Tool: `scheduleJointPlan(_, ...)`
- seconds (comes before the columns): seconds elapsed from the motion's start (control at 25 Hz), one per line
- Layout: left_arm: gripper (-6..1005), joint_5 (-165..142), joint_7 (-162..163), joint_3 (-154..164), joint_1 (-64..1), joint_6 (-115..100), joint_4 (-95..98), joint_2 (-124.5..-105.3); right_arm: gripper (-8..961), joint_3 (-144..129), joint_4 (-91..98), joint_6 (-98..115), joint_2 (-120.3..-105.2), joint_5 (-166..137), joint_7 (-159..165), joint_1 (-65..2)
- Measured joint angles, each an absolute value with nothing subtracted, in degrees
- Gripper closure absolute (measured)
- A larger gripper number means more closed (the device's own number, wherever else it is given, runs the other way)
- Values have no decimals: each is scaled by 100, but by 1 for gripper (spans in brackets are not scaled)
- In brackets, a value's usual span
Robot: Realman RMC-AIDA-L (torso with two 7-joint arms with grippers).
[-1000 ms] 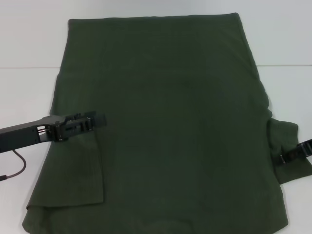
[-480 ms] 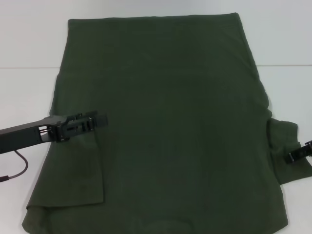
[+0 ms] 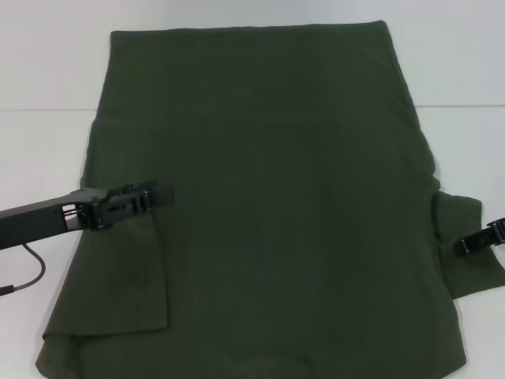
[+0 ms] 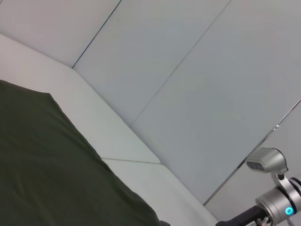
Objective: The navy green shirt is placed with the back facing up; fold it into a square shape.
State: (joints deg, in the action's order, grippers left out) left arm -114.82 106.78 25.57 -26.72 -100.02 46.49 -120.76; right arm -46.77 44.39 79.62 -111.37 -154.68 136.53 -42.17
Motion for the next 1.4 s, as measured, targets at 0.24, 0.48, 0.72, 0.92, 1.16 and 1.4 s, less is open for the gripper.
scheduleJointPlan(0.24, 430, -11402, 10679, 2557, -2660, -10002, 4649, -12073, 69, -4680, 4395, 7957, -11193, -15447, 13724, -4255)
scheduleJointPlan(0.48, 430, -11373, 10676, 2557, -2645, -10002, 4650, -12068, 69, -4670, 4399, 8030, -11201, -15373, 13835, -4287)
scheduleJointPlan(0.72, 430, -11372, 10667, 2558, -2636, -10002, 4649, -12071, 70, -4466, 4413, 8089, -11178, -15139, 13846, -4289)
scheduleJointPlan(0.92, 430, -11368, 10671, 2557, -2637, -10002, 4649, -12074, 71, -4463, 4375, 8048, -11191, -15160, 13855, -4258)
scheduleJointPlan(1.16, 431, -11364, 10677, 2558, -2637, -10002, 4650, -12076, 69, -4481, 4322, 7941, -11242, -15343, 13912, -4220)
scheduleJointPlan(1.4, 431, -11364, 10685, 2558, -2636, -10005, 4649, -12086, 76, -4417, 4364, 8048, -11274, -15326, 13914, -4214)
